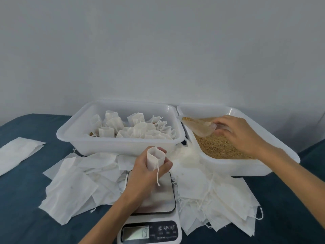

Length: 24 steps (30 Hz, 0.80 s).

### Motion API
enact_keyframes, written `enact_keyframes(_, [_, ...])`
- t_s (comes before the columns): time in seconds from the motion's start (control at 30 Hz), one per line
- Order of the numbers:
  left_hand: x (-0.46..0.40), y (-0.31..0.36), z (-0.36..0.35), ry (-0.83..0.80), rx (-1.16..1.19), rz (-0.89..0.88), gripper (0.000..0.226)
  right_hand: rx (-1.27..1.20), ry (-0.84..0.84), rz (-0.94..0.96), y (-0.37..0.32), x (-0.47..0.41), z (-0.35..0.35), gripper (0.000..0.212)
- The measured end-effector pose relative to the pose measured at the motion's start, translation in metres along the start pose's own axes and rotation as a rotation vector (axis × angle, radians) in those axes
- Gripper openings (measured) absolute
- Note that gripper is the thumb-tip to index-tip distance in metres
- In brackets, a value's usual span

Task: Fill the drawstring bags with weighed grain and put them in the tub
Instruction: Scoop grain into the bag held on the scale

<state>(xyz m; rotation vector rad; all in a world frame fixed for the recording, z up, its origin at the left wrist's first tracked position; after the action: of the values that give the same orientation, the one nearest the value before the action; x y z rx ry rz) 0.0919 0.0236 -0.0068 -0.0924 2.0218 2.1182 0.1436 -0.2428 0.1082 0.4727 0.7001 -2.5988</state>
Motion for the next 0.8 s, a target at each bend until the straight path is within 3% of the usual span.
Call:
enact_keyframes(0.13, [0.0, -0.001, 0.0, 0.009, -0.003, 0.005, 0.037, 0.033, -0.041, 0.175, -0.054, 0.017, 0.002, 0.034])
enact_keyframes(0.27, [0.002, 0.002, -0.003, -0.032, -0.008, -0.015, 0.032, 0.086, -0.076, 0.228, -0.079, 0.021, 0.003, 0.032])
enact_keyframes(0.5, [0.002, 0.003, -0.007, -0.062, -0.002, -0.044, 0.014, 0.223, -0.13, 0.319, -0.096, 0.022, 0.003, 0.045])
enact_keyframes(0.8, [0.006, 0.011, -0.011, -0.077, -0.003, -0.08, 0.016, 0.414, -0.083, 0.413, -0.111, 0.021, 0.002, 0.047])
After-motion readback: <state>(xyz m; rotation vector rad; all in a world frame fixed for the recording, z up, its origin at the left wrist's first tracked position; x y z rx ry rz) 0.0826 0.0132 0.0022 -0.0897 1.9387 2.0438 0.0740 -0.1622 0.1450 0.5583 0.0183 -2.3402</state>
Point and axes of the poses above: each hand's wrist, its own x-axis away from the middle knuckle, its own z-axis out of the back of the hand, y = z × x, the point moved 8 cm from there along -x, towards the middle knuckle, and after that the axes turned 3 degrees about -x, right-handed, at the moved point
